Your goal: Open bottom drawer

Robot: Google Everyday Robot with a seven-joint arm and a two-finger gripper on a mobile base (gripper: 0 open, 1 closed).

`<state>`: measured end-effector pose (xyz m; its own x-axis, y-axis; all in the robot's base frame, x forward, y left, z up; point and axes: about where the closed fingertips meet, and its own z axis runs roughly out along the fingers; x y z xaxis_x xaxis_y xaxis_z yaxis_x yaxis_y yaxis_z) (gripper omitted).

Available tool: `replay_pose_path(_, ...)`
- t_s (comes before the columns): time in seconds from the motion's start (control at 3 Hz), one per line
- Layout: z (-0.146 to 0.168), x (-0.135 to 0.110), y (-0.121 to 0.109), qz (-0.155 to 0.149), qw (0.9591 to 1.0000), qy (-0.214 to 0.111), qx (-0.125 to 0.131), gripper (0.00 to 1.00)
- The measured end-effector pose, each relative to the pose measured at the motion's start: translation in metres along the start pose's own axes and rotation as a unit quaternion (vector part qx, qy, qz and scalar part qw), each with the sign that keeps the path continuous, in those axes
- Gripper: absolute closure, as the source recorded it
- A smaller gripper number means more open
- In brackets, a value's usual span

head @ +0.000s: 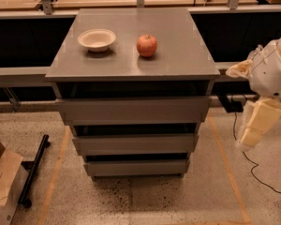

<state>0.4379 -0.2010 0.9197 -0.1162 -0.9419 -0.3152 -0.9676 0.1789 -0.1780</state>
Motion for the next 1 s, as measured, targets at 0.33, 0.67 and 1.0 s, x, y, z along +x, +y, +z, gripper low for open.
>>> replay_pose_path(0.33, 0.0357, 0.0079, 0.0045, -0.020, 0.9994, -0.028, -0.006, 0.00)
replay_pose_path(0.67, 0.0385, 0.0084, 0.0034, -0.026, 0.9992, -0.030, -0.002, 0.00)
replay_pose_path(1.0, 0.0424, 0.0060, 0.0069, -0.038, 0.9990, -0.019, -0.009, 0.00)
